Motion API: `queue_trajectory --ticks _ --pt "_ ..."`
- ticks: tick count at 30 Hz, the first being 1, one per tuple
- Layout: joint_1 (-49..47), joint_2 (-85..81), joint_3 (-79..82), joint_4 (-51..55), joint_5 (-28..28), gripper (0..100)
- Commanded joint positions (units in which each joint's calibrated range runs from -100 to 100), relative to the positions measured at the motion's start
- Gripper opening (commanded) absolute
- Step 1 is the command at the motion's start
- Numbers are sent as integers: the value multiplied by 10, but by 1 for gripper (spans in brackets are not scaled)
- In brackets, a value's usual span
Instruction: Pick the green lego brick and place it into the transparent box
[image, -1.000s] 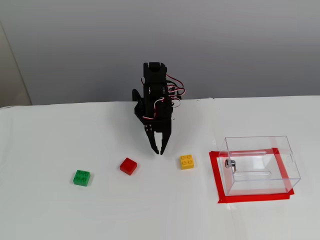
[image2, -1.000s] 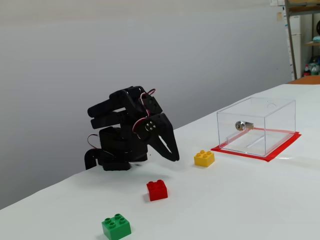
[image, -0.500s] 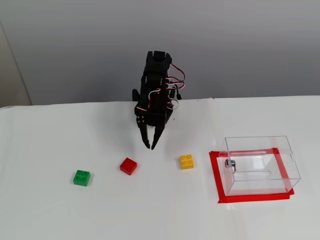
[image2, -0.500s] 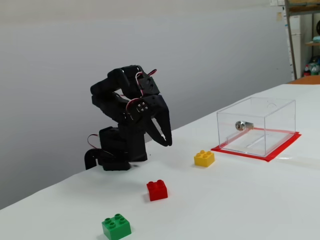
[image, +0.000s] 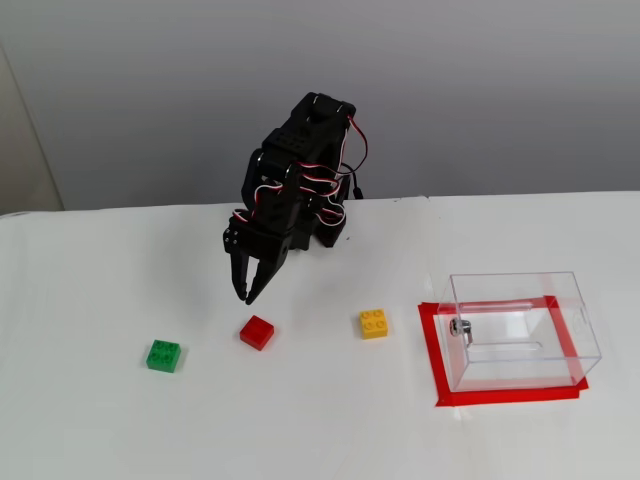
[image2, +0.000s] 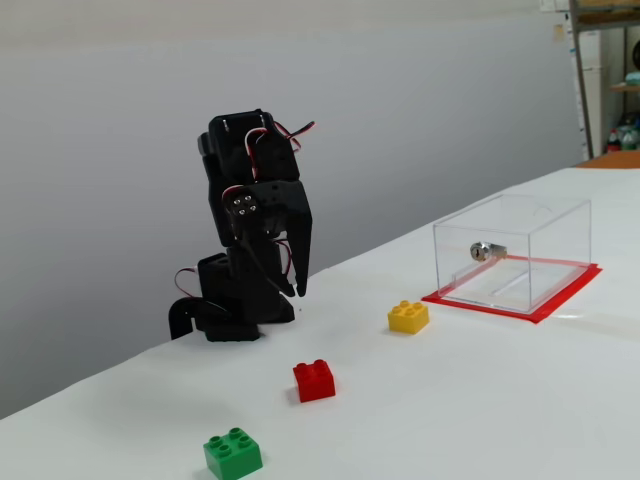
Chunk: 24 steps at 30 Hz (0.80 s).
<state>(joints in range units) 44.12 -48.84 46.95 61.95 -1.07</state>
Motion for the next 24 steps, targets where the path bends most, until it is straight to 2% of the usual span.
queue_trajectory --ticks 1,6,18,24 --pt "24 37 -64 -6 1 2" --pt "57 95 -112 -5 9 2" --pt "166 220 -167 -6 137 2" --pt "194 298 -212 -51 151 2"
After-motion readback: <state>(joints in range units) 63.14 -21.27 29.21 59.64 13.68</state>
